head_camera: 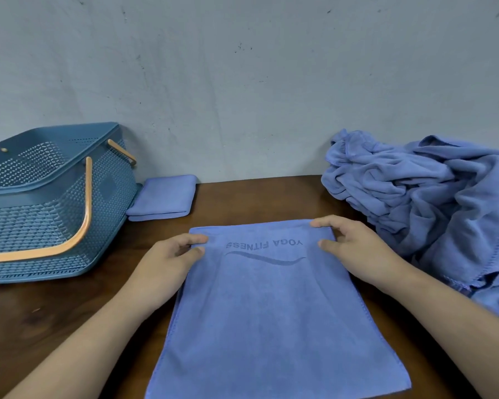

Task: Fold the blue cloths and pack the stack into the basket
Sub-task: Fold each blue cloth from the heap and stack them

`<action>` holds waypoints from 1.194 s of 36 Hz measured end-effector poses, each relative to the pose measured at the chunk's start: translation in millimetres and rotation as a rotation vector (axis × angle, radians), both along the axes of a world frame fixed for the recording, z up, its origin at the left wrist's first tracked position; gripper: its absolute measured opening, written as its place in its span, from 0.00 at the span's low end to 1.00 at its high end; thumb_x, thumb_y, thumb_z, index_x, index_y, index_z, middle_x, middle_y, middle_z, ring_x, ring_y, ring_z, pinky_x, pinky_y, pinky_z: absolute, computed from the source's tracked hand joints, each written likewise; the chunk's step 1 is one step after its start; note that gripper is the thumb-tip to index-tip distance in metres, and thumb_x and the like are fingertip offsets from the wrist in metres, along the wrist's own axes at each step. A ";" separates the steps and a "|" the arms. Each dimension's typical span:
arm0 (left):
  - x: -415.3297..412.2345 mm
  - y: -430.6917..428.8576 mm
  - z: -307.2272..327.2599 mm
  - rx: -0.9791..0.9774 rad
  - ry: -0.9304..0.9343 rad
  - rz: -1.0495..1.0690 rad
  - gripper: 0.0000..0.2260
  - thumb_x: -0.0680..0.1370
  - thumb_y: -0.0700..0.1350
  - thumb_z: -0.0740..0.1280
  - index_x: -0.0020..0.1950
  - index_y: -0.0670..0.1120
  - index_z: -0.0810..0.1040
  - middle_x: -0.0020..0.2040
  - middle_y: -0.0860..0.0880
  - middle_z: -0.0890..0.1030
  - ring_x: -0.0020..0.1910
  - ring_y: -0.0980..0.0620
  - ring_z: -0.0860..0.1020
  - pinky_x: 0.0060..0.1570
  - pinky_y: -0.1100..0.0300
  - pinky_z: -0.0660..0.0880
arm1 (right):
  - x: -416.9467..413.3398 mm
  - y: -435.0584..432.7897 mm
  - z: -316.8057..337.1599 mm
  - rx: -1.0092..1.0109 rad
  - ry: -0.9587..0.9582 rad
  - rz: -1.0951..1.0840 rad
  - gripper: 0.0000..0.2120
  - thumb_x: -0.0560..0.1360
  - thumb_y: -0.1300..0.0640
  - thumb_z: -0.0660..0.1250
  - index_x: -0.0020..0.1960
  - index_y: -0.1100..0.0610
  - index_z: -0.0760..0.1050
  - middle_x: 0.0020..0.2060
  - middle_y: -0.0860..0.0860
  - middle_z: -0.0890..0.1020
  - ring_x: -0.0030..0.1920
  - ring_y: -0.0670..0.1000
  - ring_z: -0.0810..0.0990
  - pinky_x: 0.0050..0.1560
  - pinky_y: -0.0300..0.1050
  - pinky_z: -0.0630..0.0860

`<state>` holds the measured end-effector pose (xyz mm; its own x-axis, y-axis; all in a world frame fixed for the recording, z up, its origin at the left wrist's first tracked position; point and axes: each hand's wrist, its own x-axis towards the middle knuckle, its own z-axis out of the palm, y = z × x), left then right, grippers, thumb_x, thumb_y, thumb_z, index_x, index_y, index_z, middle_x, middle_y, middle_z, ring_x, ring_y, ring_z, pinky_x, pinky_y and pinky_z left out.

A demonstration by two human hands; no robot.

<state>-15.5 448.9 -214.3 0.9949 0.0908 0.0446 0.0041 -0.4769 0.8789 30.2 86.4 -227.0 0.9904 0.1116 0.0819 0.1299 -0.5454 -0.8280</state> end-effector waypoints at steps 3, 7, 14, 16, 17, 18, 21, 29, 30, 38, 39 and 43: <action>-3.0 -6.0 1.6 -0.008 -0.085 0.028 0.10 0.83 0.45 0.70 0.60 0.58 0.86 0.52 0.62 0.87 0.54 0.65 0.82 0.55 0.71 0.73 | 1.8 1.3 -3.2 0.009 0.002 -0.015 0.18 0.79 0.59 0.69 0.61 0.37 0.80 0.42 0.55 0.85 0.39 0.56 0.82 0.49 0.56 0.82; 0.1 -7.5 0.1 0.083 -0.218 0.067 0.12 0.84 0.46 0.68 0.63 0.60 0.82 0.51 0.68 0.83 0.48 0.65 0.79 0.52 0.63 0.74 | 3.3 1.5 -3.9 -0.023 -0.013 -0.018 0.17 0.80 0.58 0.69 0.62 0.38 0.80 0.41 0.45 0.84 0.36 0.43 0.79 0.46 0.46 0.78; 15.4 6.0 -24.1 0.590 -0.062 -0.022 0.22 0.83 0.59 0.62 0.77 0.59 0.72 0.77 0.58 0.73 0.77 0.53 0.67 0.79 0.48 0.61 | 0.1 5.2 1.3 -0.045 0.005 0.005 0.18 0.82 0.60 0.67 0.68 0.45 0.81 0.47 0.29 0.78 0.40 0.27 0.74 0.48 0.30 0.68; 15.6 6.3 -25.2 0.599 -0.073 -0.024 0.22 0.83 0.60 0.62 0.77 0.59 0.71 0.77 0.59 0.72 0.78 0.53 0.66 0.79 0.49 0.61 | 0.3 5.4 3.1 -0.027 -0.024 -0.007 0.18 0.82 0.61 0.67 0.68 0.44 0.81 0.59 0.33 0.80 0.52 0.31 0.78 0.58 0.33 0.71; 15.6 6.3 -24.9 0.608 -0.073 -0.023 0.22 0.83 0.60 0.62 0.77 0.60 0.71 0.77 0.59 0.72 0.78 0.54 0.66 0.79 0.49 0.61 | 1.4 5.2 5.0 0.004 -0.044 -0.022 0.19 0.82 0.61 0.66 0.67 0.43 0.81 0.61 0.35 0.81 0.57 0.36 0.79 0.62 0.38 0.74; 15.4 6.2 -24.3 0.617 -0.073 -0.025 0.22 0.83 0.60 0.61 0.77 0.60 0.71 0.77 0.59 0.72 0.78 0.54 0.66 0.79 0.49 0.60 | 3.0 5.3 7.6 0.044 -0.069 -0.043 0.20 0.82 0.62 0.65 0.66 0.42 0.81 0.58 0.35 0.83 0.56 0.41 0.82 0.63 0.43 0.78; 15.4 5.7 -25.2 0.635 -0.069 -0.035 0.22 0.84 0.60 0.60 0.78 0.60 0.70 0.77 0.59 0.71 0.78 0.54 0.65 0.79 0.49 0.60 | 10.2 5.0 8.2 -0.015 -0.189 -0.072 0.20 0.82 0.64 0.63 0.64 0.42 0.81 0.40 0.32 0.82 0.43 0.43 0.81 0.47 0.36 0.77; 15.8 6.0 -24.6 0.632 -0.063 -0.031 0.24 0.84 0.59 0.61 0.80 0.59 0.68 0.79 0.58 0.69 0.79 0.53 0.65 0.79 0.50 0.59 | 12.9 8.3 -5.7 -0.572 -0.137 -0.044 0.21 0.86 0.52 0.56 0.78 0.42 0.71 0.75 0.38 0.72 0.74 0.49 0.66 0.71 0.55 0.65; 15.4 5.3 -23.5 0.620 -0.067 -0.026 0.25 0.84 0.59 0.61 0.81 0.59 0.66 0.81 0.58 0.68 0.80 0.52 0.64 0.80 0.50 0.59 | 12.9 8.7 -5.8 -0.583 -0.144 -0.045 0.21 0.86 0.52 0.56 0.78 0.42 0.71 0.75 0.38 0.72 0.74 0.49 0.66 0.70 0.54 0.65; 13.7 -3.2 -17.4 0.734 0.050 -0.008 0.30 0.84 0.66 0.52 0.86 0.60 0.54 0.85 0.58 0.57 0.85 0.55 0.51 0.83 0.47 0.48 | 12.0 10.0 -4.5 -0.581 -0.131 -0.047 0.22 0.86 0.52 0.55 0.78 0.41 0.70 0.75 0.38 0.71 0.75 0.49 0.65 0.71 0.55 0.64; 13.5 -3.3 -17.3 0.745 0.060 -0.013 0.30 0.84 0.67 0.51 0.86 0.60 0.54 0.85 0.59 0.56 0.85 0.56 0.50 0.83 0.47 0.47 | 12.0 9.6 -5.1 -0.578 -0.132 -0.047 0.22 0.86 0.52 0.55 0.78 0.41 0.69 0.76 0.38 0.71 0.75 0.49 0.65 0.72 0.56 0.64; 12.8 -3.7 -16.1 0.767 0.067 -0.013 0.31 0.84 0.67 0.50 0.86 0.61 0.53 0.86 0.59 0.54 0.85 0.56 0.49 0.83 0.47 0.47 | 13.2 7.3 -5.3 -0.555 -0.150 -0.082 0.22 0.86 0.50 0.57 0.79 0.41 0.68 0.78 0.38 0.69 0.76 0.50 0.65 0.74 0.57 0.64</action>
